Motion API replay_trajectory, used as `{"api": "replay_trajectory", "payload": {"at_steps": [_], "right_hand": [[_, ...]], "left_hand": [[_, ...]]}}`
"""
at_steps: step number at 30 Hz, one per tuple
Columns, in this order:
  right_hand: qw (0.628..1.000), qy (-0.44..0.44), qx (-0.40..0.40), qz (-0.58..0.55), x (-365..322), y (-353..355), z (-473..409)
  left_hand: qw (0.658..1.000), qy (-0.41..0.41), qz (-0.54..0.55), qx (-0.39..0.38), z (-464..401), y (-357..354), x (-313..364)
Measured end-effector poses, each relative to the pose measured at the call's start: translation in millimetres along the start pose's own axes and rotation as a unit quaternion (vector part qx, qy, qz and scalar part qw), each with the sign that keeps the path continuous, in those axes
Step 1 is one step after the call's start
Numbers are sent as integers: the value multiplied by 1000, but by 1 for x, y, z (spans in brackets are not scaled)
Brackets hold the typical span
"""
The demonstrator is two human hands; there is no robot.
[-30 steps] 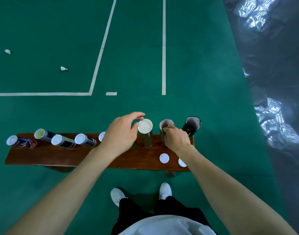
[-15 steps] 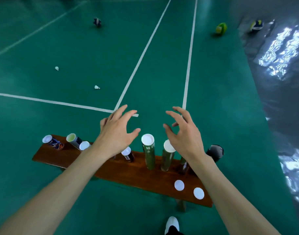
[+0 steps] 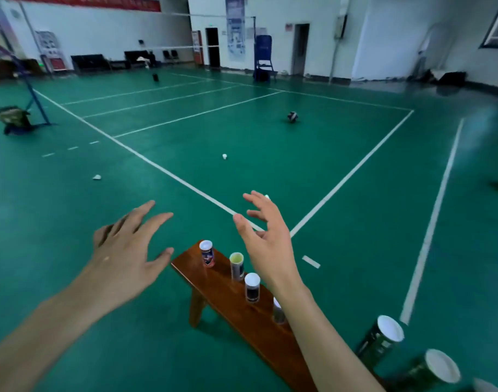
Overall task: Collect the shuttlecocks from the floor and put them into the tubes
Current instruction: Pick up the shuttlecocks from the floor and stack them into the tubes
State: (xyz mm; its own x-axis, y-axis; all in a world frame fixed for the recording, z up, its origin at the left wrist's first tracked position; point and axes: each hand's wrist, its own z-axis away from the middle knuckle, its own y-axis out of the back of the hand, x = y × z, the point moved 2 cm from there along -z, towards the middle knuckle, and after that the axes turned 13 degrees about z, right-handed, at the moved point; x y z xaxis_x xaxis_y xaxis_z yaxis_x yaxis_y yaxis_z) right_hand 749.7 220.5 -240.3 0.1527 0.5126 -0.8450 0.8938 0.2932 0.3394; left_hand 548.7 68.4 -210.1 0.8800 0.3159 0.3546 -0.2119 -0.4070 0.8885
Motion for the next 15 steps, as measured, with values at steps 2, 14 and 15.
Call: {"api": "replay_trajectory", "payload": {"at_steps": [2, 14, 15], "right_hand": [[1000, 9, -8, -17, -20, -38, -14], [997, 52, -47, -27, -89, -209, -115], [997, 54, -52, -32, -92, -228, -133]], "left_hand": [[999, 21, -20, 17, 2, 28, -26], [988, 5, 89, 125, -75, 107, -160], [985, 2, 108, 132, -89, 111, -178]]}}
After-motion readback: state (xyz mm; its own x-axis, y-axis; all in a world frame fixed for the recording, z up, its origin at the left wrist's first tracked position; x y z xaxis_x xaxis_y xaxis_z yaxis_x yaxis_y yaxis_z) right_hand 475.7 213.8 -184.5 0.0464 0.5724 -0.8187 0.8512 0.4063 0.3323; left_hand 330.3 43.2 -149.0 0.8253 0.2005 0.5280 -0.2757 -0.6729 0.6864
